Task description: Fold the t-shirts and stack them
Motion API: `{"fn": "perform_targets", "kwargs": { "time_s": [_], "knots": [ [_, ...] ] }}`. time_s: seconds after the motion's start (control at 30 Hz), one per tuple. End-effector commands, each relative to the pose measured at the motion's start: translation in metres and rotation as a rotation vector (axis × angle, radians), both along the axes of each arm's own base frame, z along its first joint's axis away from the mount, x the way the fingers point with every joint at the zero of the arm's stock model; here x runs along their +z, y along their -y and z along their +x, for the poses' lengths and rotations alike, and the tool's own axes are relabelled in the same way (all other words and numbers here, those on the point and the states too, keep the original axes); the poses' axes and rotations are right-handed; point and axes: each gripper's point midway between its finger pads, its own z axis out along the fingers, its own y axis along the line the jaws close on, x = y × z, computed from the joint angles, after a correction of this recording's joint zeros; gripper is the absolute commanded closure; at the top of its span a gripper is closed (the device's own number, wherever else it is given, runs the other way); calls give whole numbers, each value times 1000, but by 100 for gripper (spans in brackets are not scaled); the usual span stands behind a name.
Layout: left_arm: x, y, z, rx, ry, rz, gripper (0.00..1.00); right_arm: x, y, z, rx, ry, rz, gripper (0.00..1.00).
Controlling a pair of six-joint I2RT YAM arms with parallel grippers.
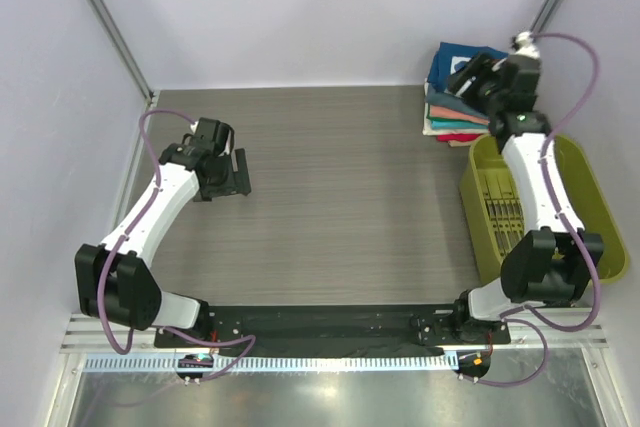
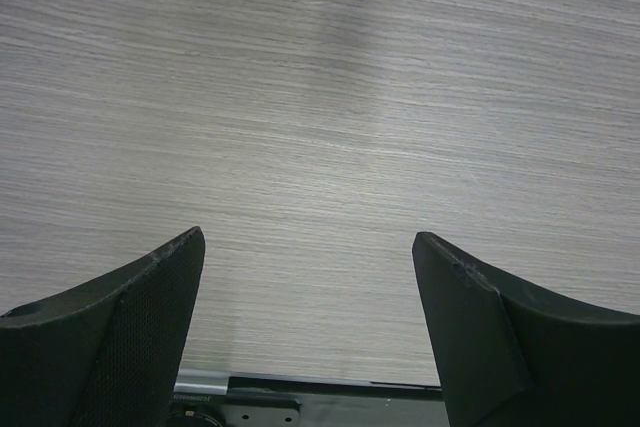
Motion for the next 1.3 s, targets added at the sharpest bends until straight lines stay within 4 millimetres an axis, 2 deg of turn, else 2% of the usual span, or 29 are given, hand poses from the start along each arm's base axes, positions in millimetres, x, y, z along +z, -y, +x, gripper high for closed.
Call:
{"fn": "perform_targets", "kwargs": {
  "time_s": [0.0,0.03,0.07,0.1,0.17,0.2,0.27,0.3,0.33,0.4,0.53,0.6,0.63,0.67,0.7,0.73,0.77,0.8,0.83,0.87,0.93,0.97,1.07,1.1,1.13,1.17,1.2,1.23,1.27],
  "knots": [
    [25,2,4,-6,100,-20,15,-4,-46,-22,97,72,14,27],
    [30,3,7,-7,129,-30,15,6,-59,-35,129,113,12,27],
    [32,3,6,-8,137,-34,15,1,-78,-43,185,121,-1,26],
    [40,1,5,-2,169,-35,15,-20,-83,-52,199,89,2,25],
    [48,-1,7,4,209,-33,15,-27,-104,-69,278,96,19,23],
    [54,-2,8,9,234,-35,15,-49,-111,-77,301,50,28,21],
    [66,-3,9,17,292,-42,15,-63,-127,-91,371,20,45,21],
    [67,-4,7,22,304,-43,14,-82,-132,-100,396,-20,52,21],
    [75,-5,8,26,343,-50,14,-89,-135,-106,404,-32,60,20],
    [71,-3,8,18,353,-61,12,-104,-146,-122,449,-40,107,19],
    [77,-10,16,33,387,-24,12,-116,-158,-137,490,-15,186,18],
    [94,-28,15,88,493,37,11,-120,-161,-140,506,-20,200,18],
    [89,-33,19,104,555,49,10,-119,-164,-142,513,-16,215,18],
    [106,-43,13,119,658,71,8,-115,-164,-143,517,1,219,17],
    [108,-45,13,119,712,71,7,-115,-164,-145,516,1,223,17],
    [96,-44,14,105,765,71,7,-109,-165,-148,522,18,224,16],
    [97,-46,12,83,808,89,8,-108,-165,-150,525,23,224,16],
    [117,-48,7,92,932,68,10,-105,-166,-153,531,33,224,15],
    [96,-47,4,64,930,80,11,-106,-165,-154,531,34,225,15],
    [92,-48,2,28,964,107,8,-108,-165,-155,532,34,226,15],
    [117,-51,2,72,1143,79,2,-114,-166,-155,533,18,229,15],
    [91,-57,4,101,1124,105,1,-118,-167,-156,536,5,233,15],
    [63,-73,23,148,1031,185,0,-126,-171,-156,555,-16,254,15],
    [31,-80,35,109,919,212,0,-127,-172,-156,558,-16,259,15],
    [20,-84,41,119,884,203,0,-129,-172,-156,561,-13,262,15],
    [18,-103,48,215,899,155,1,-131,-172,-156,557,-9,268,15],
    [9,-109,53,227,889,114,2,-132,-172,-156,557,-9,268,15],
    [-10,-110,59,224,854,67,2,-133,-172,-156,556,-9,269,15],
    [-19,-124,60,272,848,63,3,-135,-172,-156,554,-12,269,15]
  ]
}}
